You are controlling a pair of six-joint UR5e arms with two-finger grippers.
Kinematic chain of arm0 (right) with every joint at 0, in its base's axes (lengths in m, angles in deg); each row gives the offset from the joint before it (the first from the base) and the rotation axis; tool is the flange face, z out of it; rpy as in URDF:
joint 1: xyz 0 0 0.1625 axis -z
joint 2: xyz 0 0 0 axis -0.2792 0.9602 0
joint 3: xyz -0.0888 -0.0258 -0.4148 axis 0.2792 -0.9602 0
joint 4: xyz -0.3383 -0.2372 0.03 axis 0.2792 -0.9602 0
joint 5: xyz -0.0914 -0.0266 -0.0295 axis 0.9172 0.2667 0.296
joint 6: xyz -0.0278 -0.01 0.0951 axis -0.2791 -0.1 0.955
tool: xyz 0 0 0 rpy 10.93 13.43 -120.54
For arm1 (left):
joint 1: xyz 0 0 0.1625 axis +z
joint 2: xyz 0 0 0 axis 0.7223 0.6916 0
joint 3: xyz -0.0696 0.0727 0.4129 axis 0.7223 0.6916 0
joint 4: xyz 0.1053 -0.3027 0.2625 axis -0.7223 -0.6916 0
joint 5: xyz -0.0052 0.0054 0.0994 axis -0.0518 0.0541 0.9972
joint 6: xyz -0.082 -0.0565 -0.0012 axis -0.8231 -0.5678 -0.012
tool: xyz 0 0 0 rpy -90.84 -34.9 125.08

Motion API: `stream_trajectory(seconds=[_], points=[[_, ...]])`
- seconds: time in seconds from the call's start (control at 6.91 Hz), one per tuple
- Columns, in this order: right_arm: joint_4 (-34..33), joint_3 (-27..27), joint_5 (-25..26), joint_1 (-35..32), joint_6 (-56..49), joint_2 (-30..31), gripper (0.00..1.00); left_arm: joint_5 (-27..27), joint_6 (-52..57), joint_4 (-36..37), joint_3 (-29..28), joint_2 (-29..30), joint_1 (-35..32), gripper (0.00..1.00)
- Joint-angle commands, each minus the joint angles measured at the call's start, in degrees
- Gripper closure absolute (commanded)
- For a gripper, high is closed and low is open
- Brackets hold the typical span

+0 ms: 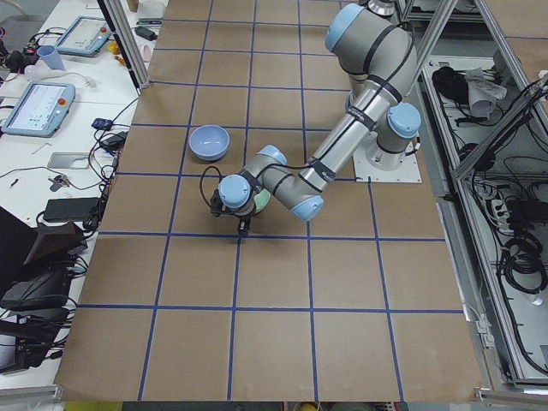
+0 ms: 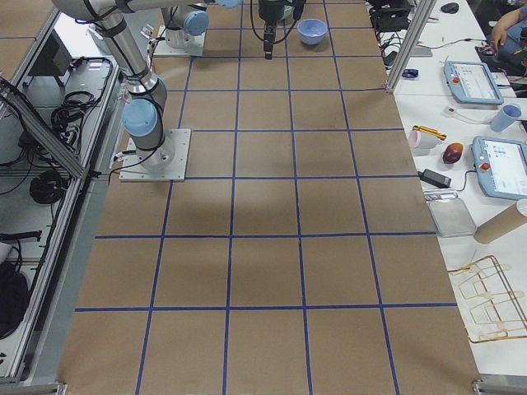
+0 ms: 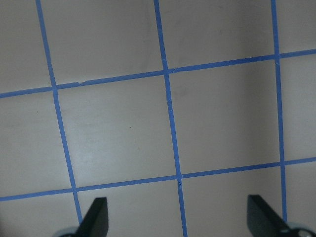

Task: Stack green bowl on blue bowl
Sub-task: 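Lower the left gripper and grip the rim of the green bowl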

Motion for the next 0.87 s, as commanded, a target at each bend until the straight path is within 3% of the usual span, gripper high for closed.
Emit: stream_trajectory(seconds=[0.0, 0.43, 0.72], points=[[0.0, 0.0, 0.0, 0.0, 0.0, 0.0, 0.00, 0.0, -0.1, 0.1, 2.1, 0.0, -0.2, 0.00], [0.0, 0.0, 0.0, 0.0, 0.0, 0.0, 0.00, 0.0, 2.1, 0.4, 1.8, 0.0, -0.2, 0.48], [0.1, 0.0, 0.0, 0.0, 0.0, 0.0, 0.00, 0.0, 2.0, 0.5, 1.9, 0.0, -0.2, 0.86]])
